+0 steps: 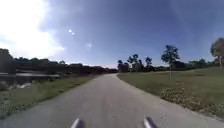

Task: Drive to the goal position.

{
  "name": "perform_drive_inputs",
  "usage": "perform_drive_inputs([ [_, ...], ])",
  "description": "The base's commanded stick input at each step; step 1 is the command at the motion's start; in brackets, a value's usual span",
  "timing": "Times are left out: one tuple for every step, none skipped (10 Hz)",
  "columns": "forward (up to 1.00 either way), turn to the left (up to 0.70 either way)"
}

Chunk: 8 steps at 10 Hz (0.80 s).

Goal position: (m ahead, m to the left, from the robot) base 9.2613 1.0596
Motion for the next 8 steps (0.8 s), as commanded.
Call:
perform_drive_inputs([
  [0.7, 0.0],
  [0.7, 0.0],
  [0.7, 0.0],
  [0.7, 0.0],
  [0.7, 0.0],
  [0.7, 0.0],
  [0.7, 0.0],
  [0.7, 0.0],
])
